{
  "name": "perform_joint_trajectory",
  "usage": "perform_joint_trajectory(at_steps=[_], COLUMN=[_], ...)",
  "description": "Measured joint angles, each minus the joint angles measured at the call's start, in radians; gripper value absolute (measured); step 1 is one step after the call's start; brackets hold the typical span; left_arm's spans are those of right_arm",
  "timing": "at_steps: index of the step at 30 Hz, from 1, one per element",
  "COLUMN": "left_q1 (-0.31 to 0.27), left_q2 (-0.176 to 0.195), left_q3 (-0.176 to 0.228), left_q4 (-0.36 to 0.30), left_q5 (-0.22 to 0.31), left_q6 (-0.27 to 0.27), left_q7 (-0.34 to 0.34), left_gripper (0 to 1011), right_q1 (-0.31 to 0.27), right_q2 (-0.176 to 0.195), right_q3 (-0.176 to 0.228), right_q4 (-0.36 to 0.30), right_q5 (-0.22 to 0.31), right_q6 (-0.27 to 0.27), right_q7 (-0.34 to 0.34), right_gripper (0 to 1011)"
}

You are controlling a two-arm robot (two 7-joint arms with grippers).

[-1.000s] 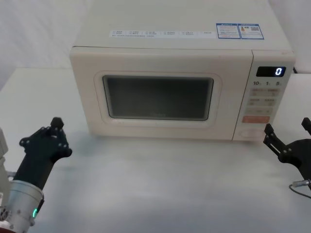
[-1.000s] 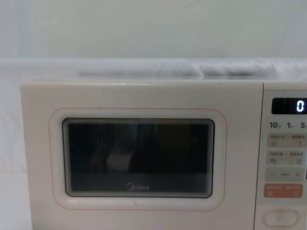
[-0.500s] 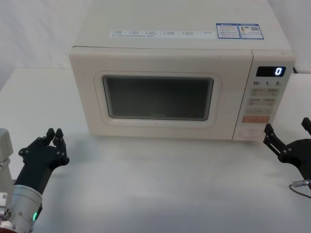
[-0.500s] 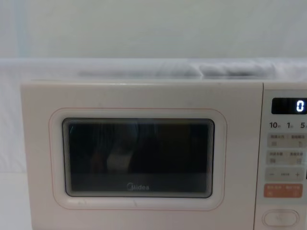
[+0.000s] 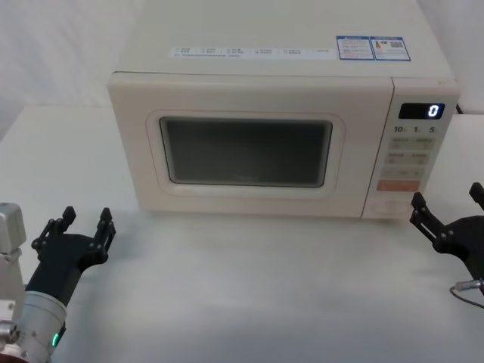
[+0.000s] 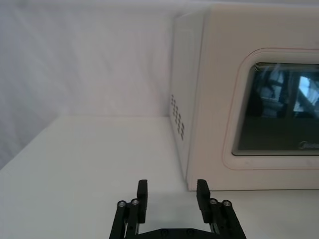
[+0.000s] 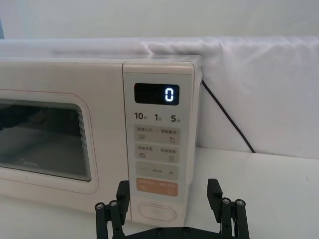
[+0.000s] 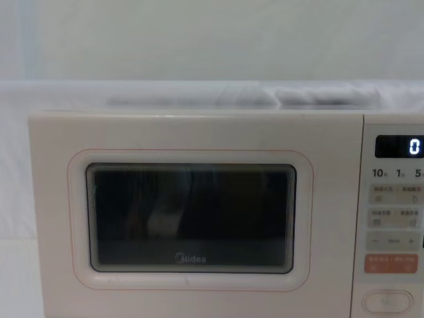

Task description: Press the button to open the microwave door with one hand; close the microwave door with the other hand.

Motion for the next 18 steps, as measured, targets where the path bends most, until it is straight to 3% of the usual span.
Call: perform_joint_trajectory(at_steps=[3,7,11,14,18], left_q1=[-0.001,-0.004,-0.006,-0.007,-0.007], left_q2=[0.006,0.011,0.021,0.027,0.037], left_q3=[-0.003,-0.005,-0.007,-0.006,-0.003], left_q4=[0.005,0.008,0.01,0.011,0.011], left_q5=[-0.012,-0.022,-0.039,-0.048,-0.06], left_q6=[-0.012,-0.016,-0.018,-0.018,-0.017], left_q7=[-0.029,-0.045,-0.065,-0.074,-0.086], left_gripper=[727,796,944,1001,1001], right_q1=[0.0,0.0,0.0,0.0,0.0], right_q2=[0.0,0.0,0.0,0.0,0.0], right_q3=[0.0,0.0,0.0,0.0,0.0], right_q4=[0.0,0.0,0.0,0.0,0.0], right_q5=[0.0,0.0,0.0,0.0,0.0], right_q6=[0.0,0.0,0.0,0.0,0.0], right_q7=[0.0,0.0,0.0,0.0,0.0], right_gripper=[1002,1002,1002,1002,1002])
